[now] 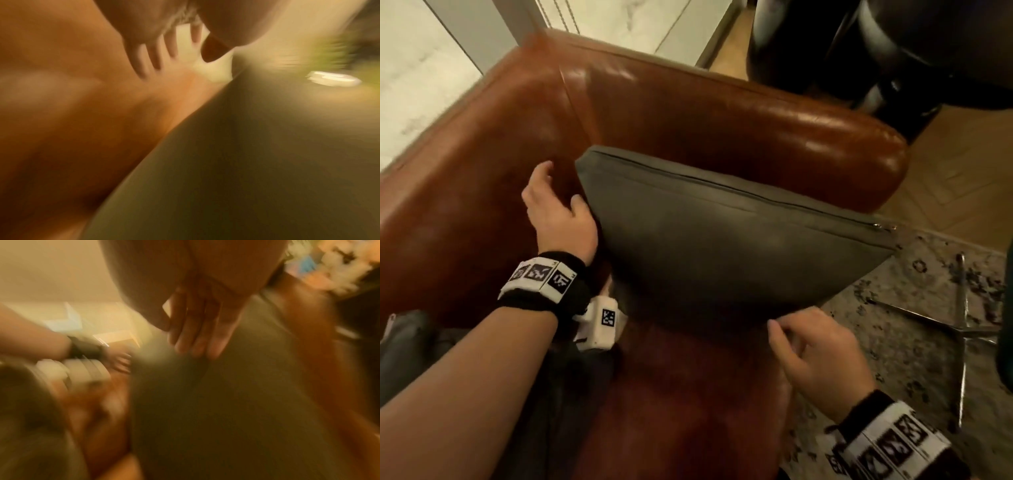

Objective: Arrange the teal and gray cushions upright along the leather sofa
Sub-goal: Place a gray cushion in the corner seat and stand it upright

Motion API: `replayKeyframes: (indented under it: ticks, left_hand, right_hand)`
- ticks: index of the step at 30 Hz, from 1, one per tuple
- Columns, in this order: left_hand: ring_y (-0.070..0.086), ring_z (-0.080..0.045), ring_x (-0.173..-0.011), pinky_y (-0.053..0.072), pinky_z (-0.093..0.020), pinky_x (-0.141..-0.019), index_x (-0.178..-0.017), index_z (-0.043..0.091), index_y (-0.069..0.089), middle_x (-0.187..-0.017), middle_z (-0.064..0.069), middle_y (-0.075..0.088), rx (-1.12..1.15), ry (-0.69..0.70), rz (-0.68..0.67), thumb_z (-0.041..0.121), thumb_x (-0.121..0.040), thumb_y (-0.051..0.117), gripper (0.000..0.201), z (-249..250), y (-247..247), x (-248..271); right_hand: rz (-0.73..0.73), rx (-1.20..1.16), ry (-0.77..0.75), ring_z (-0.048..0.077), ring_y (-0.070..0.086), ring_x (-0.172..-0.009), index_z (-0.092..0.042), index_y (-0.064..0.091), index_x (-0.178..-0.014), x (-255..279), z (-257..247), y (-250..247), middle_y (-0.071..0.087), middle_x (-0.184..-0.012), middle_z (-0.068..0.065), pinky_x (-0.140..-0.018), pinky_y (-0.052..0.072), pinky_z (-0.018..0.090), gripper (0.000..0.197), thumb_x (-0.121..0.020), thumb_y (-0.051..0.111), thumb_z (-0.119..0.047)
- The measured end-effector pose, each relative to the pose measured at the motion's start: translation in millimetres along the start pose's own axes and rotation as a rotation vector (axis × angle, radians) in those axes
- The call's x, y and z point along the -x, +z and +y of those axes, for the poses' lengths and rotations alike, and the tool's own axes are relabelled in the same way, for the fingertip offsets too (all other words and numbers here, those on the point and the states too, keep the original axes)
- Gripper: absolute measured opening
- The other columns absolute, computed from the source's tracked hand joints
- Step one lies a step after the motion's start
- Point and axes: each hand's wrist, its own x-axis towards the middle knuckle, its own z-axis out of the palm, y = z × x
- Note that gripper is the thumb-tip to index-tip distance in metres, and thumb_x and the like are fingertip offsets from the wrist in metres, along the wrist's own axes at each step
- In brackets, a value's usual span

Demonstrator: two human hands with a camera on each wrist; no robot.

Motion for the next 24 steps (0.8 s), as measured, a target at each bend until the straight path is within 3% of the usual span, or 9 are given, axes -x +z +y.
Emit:
replayKeyframes:
  ticks: [3,5,7,9,11,13,17,21,24]
  left_hand:
    - [0.027,-0.024,-0.139,0.018,-0.035,-0.117,-0.144,0.018,0.031,-0.149,-0.01,0.029,-0.109,0.39,-0.02,0.024,-0.085,0.054,0.064,61.8,-10.1,16.8]
    - [0.016,-0.022,-0.146,0.01,-0.041,-0.12,-0.148,0.024,0.023,-0.156,-0.002,0.02,-0.207,0.588,-0.25,0.039,-0.087,0.056,0.071,91.8,1.6,29.7]
    - [0.004,-0.022,-0.15,0.0,-0.045,-0.121,-0.152,0.03,0.009,-0.162,0.003,0.009,-0.427,0.722,-0.558,0.055,-0.088,0.05,0.08,99.9,26.5,36.6]
    - [0.002,-0.022,-0.15,-0.004,-0.046,-0.121,-0.153,0.031,0.0,-0.162,0.004,0.009,-0.622,0.719,-0.741,0.061,-0.086,0.049,0.088,102.4,48.0,34.7]
    - [0.019,-0.024,-0.145,0.002,-0.046,-0.121,-0.151,0.03,0.014,-0.152,0.001,0.03,-0.669,0.66,-0.759,0.06,-0.082,0.056,0.086,106.6,59.0,29.8]
    - [0.035,-0.025,-0.13,0.014,-0.046,-0.117,-0.137,0.03,0.034,-0.132,0.001,0.043,-0.694,0.686,-0.704,0.059,-0.078,0.062,0.072,112.9,65.7,27.1]
    - [0.039,-0.023,-0.121,0.023,-0.044,-0.109,-0.124,0.032,0.042,-0.122,0.003,0.045,-0.676,0.669,-0.745,0.063,-0.074,0.064,0.063,119.2,66.1,18.2]
    - [0.032,-0.024,-0.136,0.021,-0.045,-0.112,-0.141,0.041,0.034,-0.146,0.006,0.039,-0.725,0.644,-0.826,0.073,-0.081,0.044,0.068,89.8,36.4,-19.4]
    - [0.031,-0.024,-0.139,0.014,-0.047,-0.114,-0.138,0.045,0.036,-0.148,0.009,0.04,-0.772,0.564,-0.755,0.06,-0.091,0.041,0.05,61.0,13.8,-48.2]
  right_hand:
    - [0.258,-0.012,-0.2,0.009,0.054,-0.102,-0.019,0.07,-0.1,-41.4,-38.4,-24.9,0.064,-0.102,-0.006,-0.094,0.042,0.024,0.018,-0.089,0.062,-0.031]
    - [0.117,0.144,-0.018,0.018,0.035,-0.137,-0.023,0.051,-0.136,-80.7,-41.8,-28.1,0.048,-0.141,0.002,-0.117,0.026,0.037,0.055,-0.087,0.062,-0.045]
    - [-0.066,0.289,0.174,0.024,0.013,-0.15,-0.024,0.025,-0.153,-111.9,-32.7,-22.6,0.025,-0.159,0.005,-0.123,0.009,0.042,0.086,-0.083,0.059,-0.061]
    - [-0.114,0.326,0.25,0.025,0.032,-0.142,-0.024,0.032,-0.148,-131.3,-21.7,-21.3,0.04,-0.15,0.004,-0.117,0.021,0.041,0.088,-0.078,0.06,-0.069]
    - [-0.061,0.321,0.252,0.022,0.051,-0.12,-0.028,0.052,-0.128,-140.8,-19.3,-24.6,0.058,-0.124,-0.002,-0.101,0.035,0.04,0.07,-0.073,0.067,-0.068]
    - [-0.009,0.325,0.25,0.02,0.055,-0.108,-0.029,0.058,-0.112,-142.7,-22.1,-27.7,0.06,-0.107,-0.007,-0.092,0.037,0.039,0.054,-0.071,0.071,-0.063]
    - [-0.005,0.315,0.196,0.019,0.05,-0.113,-0.03,0.056,-0.118,-136.0,-16.0,-26.5,0.056,-0.114,-0.007,-0.098,0.034,0.039,0.056,-0.075,0.064,-0.067]
    - [-0.073,0.379,0.18,0.02,0.04,-0.133,-0.035,0.044,-0.136,-119.0,22.0,-47.5,0.05,-0.137,-0.005,-0.117,0.016,0.046,0.069,-0.083,0.034,-0.079]
    - [-0.052,0.348,0.207,0.019,0.05,-0.121,-0.034,0.054,-0.125,-111.9,43.8,-60.7,0.059,-0.12,-0.008,-0.112,0.022,0.048,0.054,-0.089,0.038,-0.071]
